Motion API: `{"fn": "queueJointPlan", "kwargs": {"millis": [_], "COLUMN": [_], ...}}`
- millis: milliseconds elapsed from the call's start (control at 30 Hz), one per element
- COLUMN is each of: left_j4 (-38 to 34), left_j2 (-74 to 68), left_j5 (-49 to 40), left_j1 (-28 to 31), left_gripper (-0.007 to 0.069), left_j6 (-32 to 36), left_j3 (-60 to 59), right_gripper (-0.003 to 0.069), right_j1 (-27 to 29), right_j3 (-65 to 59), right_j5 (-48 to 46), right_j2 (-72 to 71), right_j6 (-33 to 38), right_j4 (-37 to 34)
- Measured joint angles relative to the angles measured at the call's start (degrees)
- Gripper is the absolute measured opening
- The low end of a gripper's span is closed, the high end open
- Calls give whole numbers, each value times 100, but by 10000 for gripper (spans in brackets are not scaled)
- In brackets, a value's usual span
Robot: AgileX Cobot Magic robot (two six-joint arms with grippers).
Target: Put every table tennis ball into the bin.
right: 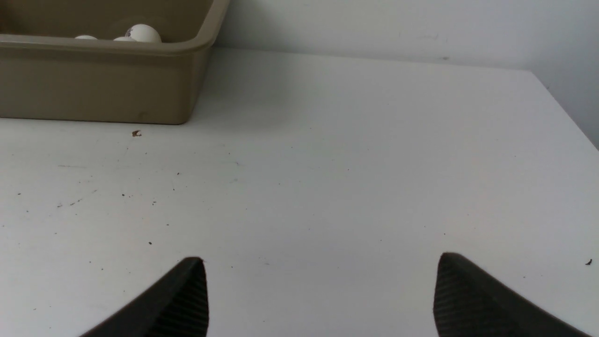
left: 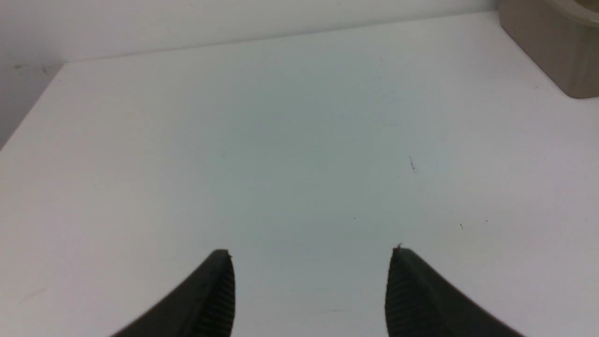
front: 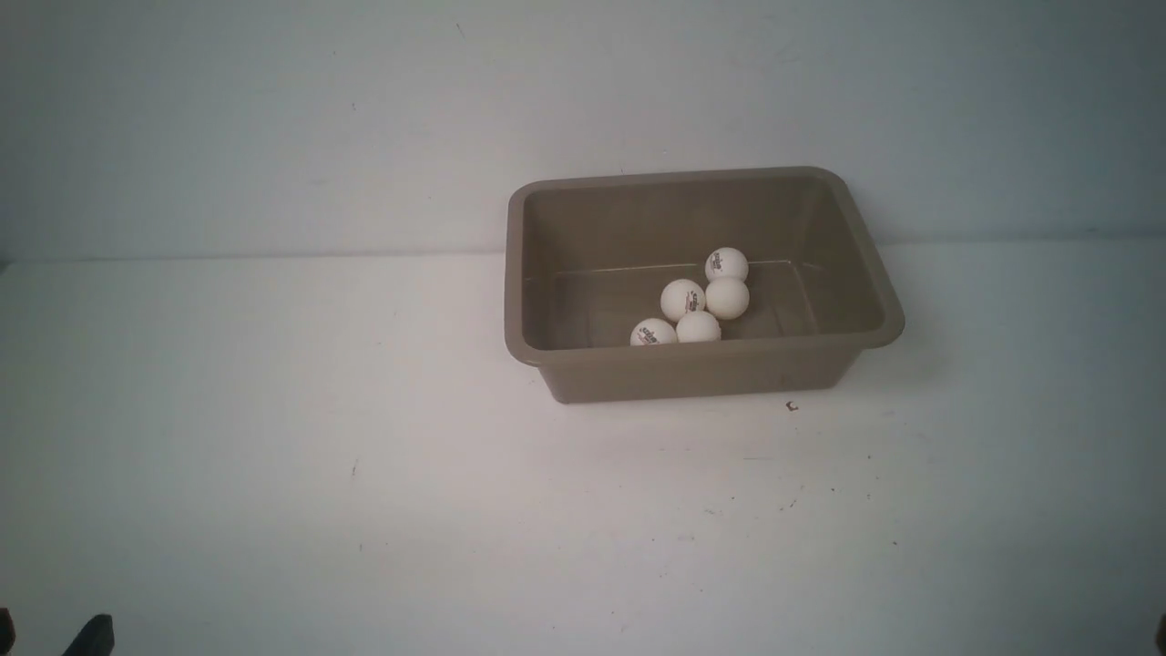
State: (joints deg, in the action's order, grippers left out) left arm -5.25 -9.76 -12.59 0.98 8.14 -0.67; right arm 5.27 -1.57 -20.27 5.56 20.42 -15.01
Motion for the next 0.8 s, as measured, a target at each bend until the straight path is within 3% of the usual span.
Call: {"fn": "queueJointPlan", "kwargs": {"millis": [200, 433, 800], "left_j4": [-20, -21, -21], "left_j2": [426, 829, 1039], "left_j5": [-67, -821, -895], "left_j1": [5, 21, 387], "left_gripper": [394, 394, 394], "left_j6": [89, 209, 364], "left_j3": [-93, -93, -93], "right_gripper": [589, 589, 589], "right_j1": [0, 0, 0], "right_j3": [0, 0, 0], "right_j5": [0, 0, 0], "right_j2": [0, 0, 0], "right_j6": [8, 15, 15], "right_j4": [0, 0, 0]}}
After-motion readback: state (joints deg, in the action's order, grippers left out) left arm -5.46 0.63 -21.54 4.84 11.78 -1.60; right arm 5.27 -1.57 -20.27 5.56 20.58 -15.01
